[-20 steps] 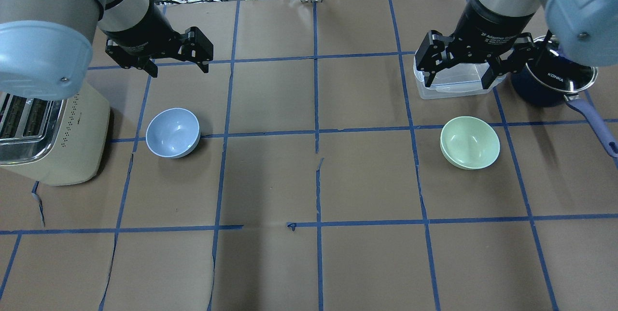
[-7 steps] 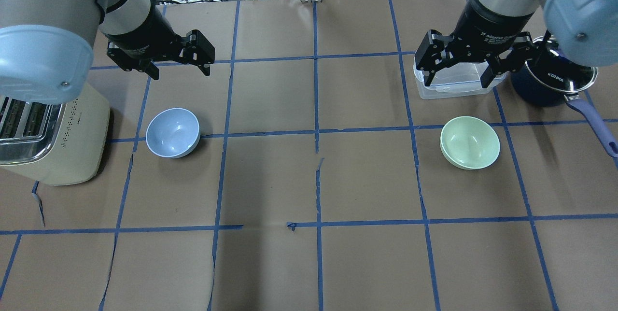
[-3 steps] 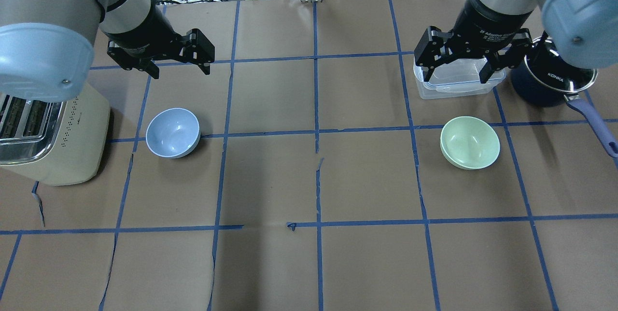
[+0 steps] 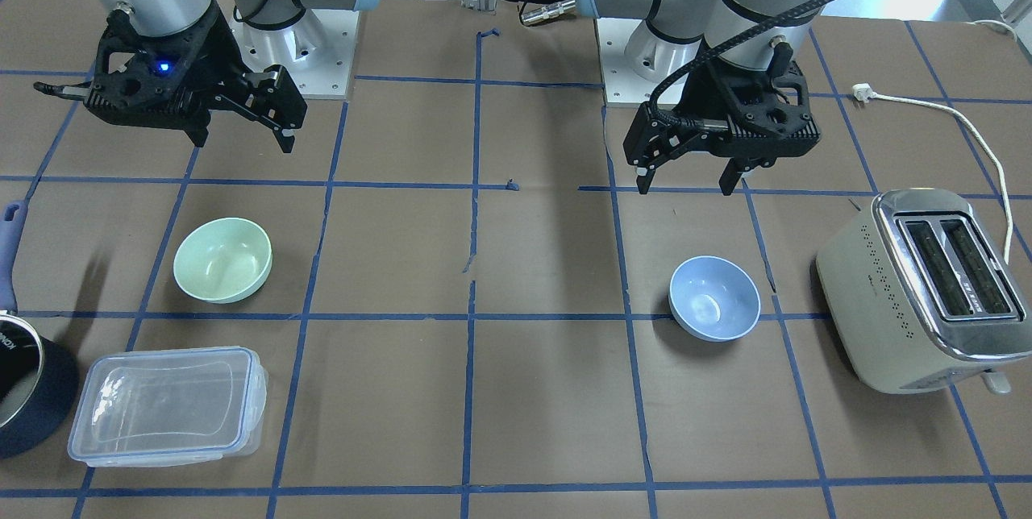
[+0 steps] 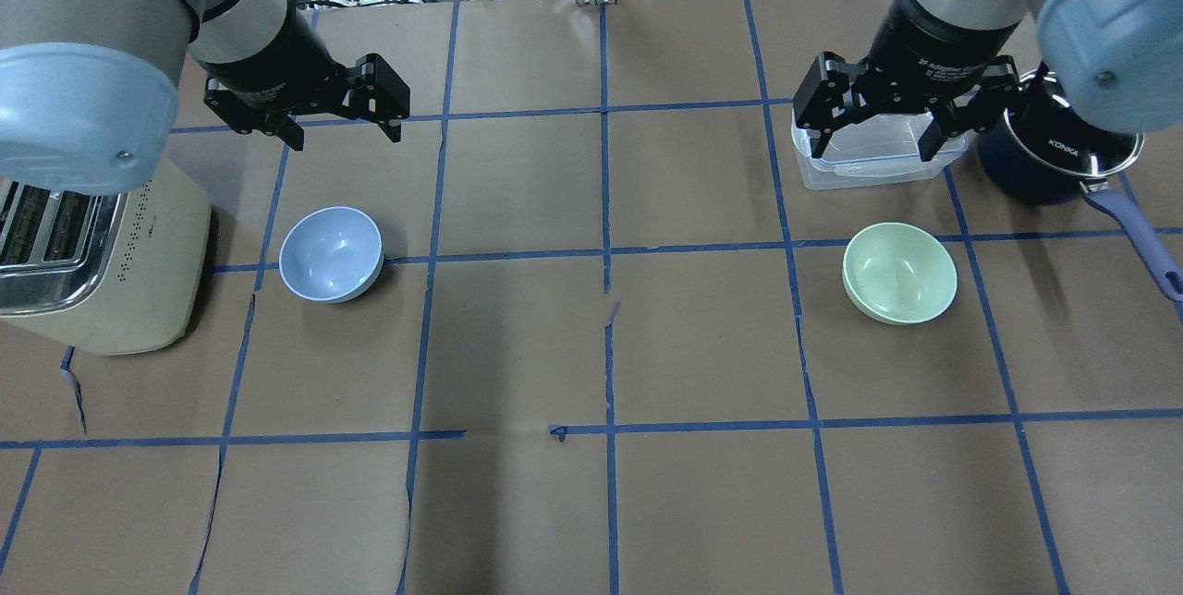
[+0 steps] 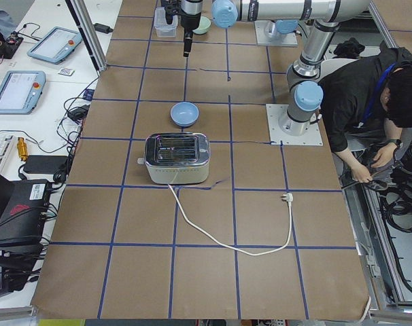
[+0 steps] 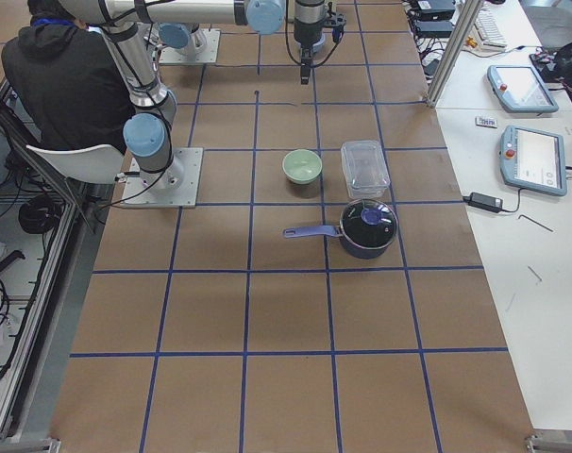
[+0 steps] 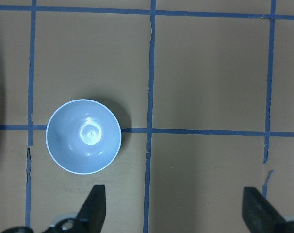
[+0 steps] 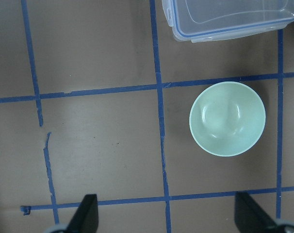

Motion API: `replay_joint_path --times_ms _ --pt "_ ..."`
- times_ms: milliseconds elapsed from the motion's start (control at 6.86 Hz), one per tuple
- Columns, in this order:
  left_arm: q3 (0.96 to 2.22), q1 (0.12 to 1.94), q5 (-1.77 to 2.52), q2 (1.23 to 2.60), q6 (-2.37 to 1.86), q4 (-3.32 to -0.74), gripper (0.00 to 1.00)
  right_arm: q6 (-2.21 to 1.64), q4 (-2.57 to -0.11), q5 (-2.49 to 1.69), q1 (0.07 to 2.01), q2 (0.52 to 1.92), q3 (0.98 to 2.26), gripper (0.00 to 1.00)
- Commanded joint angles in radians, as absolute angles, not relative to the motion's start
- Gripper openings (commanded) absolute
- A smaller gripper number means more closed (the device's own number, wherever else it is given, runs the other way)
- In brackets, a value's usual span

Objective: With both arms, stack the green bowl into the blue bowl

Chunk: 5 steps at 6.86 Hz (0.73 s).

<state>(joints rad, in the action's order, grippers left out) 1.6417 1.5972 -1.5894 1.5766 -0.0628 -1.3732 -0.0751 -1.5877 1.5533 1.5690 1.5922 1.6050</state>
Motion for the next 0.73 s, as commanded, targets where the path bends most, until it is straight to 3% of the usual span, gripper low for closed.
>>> replay_joint_path --times_ms 0,583 --pt "1.644 1.598 -1.588 1.577 -0.063 -1.374 1.00 -0.080 -1.562 1.554 1.568 1.594 1.605 1.00" --pt "1.643 1.598 -1.589 1.577 -0.063 -1.373 1.00 -0.081 -1.549 1.566 1.568 1.594 1.601 1.00"
